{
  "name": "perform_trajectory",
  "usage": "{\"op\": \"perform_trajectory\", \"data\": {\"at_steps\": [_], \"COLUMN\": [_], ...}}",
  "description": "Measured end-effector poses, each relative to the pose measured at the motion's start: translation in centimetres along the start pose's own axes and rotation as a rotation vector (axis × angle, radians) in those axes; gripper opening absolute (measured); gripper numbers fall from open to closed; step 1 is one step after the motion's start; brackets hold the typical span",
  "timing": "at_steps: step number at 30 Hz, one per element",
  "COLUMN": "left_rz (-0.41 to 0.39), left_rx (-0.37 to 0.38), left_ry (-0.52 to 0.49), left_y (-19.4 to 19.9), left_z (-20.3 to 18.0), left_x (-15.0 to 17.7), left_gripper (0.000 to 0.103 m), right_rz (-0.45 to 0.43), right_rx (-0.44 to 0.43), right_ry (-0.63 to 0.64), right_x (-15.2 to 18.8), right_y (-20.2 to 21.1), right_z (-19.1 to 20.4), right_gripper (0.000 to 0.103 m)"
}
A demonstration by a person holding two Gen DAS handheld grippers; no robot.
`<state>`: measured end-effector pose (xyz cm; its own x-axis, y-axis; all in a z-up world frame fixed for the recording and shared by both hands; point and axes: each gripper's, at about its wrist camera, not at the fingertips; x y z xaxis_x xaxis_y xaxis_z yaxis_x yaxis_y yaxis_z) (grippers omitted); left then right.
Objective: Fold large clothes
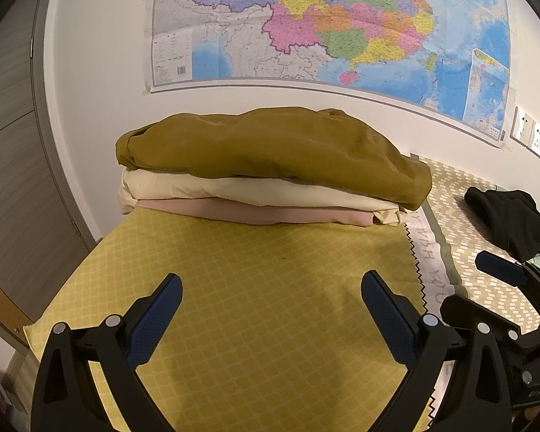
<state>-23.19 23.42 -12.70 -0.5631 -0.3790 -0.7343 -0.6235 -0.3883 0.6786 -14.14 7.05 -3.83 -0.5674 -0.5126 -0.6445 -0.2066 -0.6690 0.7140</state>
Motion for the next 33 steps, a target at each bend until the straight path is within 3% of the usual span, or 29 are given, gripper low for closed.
{"op": "perform_trajectory", "data": {"at_steps": [28,33], "left_rz": [-0.015,0.016], "left_rx": [0.003,0.070], "left_ry": [0.004,0.006], "left_y": [0.2,-0.2], "left_z": [-0.8,-2.2], "left_x": [0.0,-0.5], "left_gripper": [0.096,0.096], "right_rz": [-0.012,-0.028], "right_rx": [0.008,0.032], "right_ry": [-0.019,-0.054], "right_x": [0.6,0.9], "right_y": [0.7,1.9], "right_z": [-0.9,-2.4], "right_gripper": [0.097,0.097]}}
Point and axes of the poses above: each gripper's, at about its wrist camera, not at the fingertips, and y roughly against the way its jaws point, z to its left, x to its underside, and after that the axes turned 10 degrees about z, right-handed
